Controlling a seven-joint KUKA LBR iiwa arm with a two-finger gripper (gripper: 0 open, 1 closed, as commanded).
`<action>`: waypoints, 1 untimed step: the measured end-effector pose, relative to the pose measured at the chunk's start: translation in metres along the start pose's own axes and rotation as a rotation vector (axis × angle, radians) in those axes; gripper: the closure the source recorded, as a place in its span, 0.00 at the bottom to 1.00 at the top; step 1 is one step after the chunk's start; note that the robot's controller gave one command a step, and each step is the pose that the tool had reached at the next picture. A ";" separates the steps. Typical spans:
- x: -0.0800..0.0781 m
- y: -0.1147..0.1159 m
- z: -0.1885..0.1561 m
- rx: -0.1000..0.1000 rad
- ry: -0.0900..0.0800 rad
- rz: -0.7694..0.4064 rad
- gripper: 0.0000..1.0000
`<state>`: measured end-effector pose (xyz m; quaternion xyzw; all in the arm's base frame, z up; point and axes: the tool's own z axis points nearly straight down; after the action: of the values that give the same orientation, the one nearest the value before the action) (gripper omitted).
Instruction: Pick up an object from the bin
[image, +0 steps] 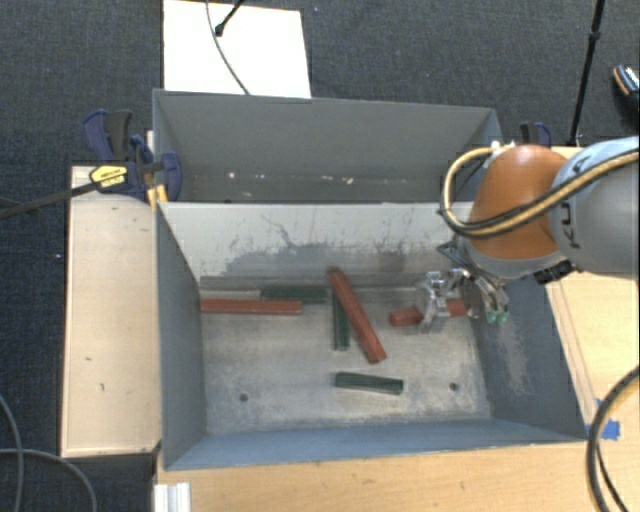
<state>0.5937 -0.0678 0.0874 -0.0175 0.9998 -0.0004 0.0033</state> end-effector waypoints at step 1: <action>-0.003 0.000 -0.075 0.001 -0.004 -0.002 1.00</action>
Offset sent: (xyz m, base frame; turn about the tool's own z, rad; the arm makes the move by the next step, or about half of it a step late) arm 0.0000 -0.0001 0.0690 0.0000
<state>0.5963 -0.0681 0.1620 -0.0187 0.9998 -0.0008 0.0055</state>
